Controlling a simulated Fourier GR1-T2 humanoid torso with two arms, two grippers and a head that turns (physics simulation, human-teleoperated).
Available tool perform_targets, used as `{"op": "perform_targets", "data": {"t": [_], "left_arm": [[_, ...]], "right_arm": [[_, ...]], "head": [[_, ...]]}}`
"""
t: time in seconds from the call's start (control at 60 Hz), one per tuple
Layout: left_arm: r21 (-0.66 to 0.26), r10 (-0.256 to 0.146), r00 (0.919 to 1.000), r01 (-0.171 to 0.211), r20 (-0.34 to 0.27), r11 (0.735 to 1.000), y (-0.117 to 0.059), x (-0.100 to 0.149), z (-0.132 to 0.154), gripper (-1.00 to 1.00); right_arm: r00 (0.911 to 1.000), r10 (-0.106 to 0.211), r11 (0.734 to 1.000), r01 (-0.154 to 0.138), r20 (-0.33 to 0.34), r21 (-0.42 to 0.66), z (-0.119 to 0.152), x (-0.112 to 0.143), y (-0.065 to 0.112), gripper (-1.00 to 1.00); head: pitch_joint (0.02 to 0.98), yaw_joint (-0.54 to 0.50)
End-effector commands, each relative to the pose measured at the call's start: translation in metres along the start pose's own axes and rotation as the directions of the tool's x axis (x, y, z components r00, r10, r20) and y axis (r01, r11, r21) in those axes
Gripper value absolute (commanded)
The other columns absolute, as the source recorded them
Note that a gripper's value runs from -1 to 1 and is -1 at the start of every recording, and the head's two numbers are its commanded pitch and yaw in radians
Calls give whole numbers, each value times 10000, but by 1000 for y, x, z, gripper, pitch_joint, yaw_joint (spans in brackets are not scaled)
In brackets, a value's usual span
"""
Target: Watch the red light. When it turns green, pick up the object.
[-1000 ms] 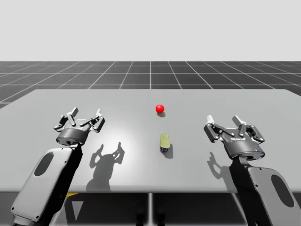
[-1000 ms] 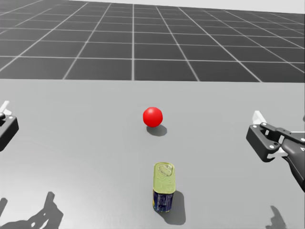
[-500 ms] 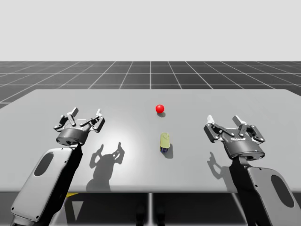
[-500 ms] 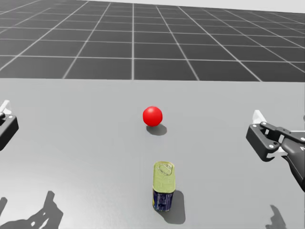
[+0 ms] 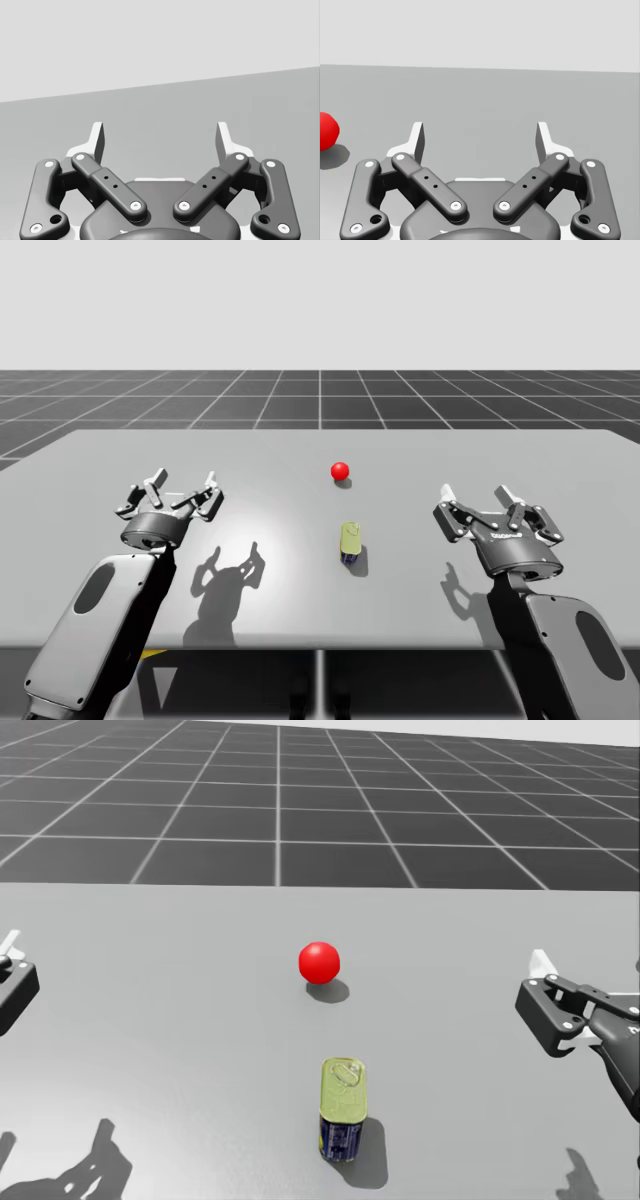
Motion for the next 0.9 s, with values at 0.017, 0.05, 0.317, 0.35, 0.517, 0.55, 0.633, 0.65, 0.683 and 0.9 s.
{"op": "perform_targets", "data": {"t": [0.017,0.05,0.317,0.35,0.517,0.55,0.633,0.65,0.683,0.9], "left_arm": [[-2,-3,10000,3,-1,10000,0,0,0,-1000],[-2,-3,10000,3,-1,10000,0,0,0,-1000],[-2,-3,10000,3,-1,10000,0,0,0,-1000],[-2,-3,10000,3,-1,10000,0,0,0,-1000],[-2,-3,10000,3,-1,10000,0,0,0,-1000],[-2,-3,10000,3,-1,10000,0,0,0,-1000],[-49,-5,10000,5,-41,10000,0,0,0,-1000],[-52,2,10000,-2,-48,10000,0,0,0,-1000],[-71,17,10000,-18,-64,10000,0,0,0,-1000],[-88,23,10000,-24,-70,10000,0,0,0,-1000]], "right_arm": [[10000,-2,10000,2,-4,-2,0,0,0,-1000],[10000,-3,10000,3,-4,-3,0,0,0,-1000],[10000,17,10000,-17,-5,-13,0,0,0,-1000],[10000,19,10000,-19,-1,-14,0,0,0,-1000],[10000,30,10000,-30,4,-16,0,0,0,-1000],[10000,35,10000,-35,1,-17,0,0,0,-1000],[10000,39,10000,-39,6,-20,0,0,0,-1000],[10000,40,10000,-40,7,-21,0,0,0,-1000],[10000,40,10000,-40,7,-25,0,0,0,-1000],[10000,43,10000,-43,17,-33,0,0,0,-1000]], "head": [[596,-90],[595,-90],[595,-90],[595,-90],[593,-91],[593,-91],[594,-90],[594,-91],[594,-90],[636,-93]]}}
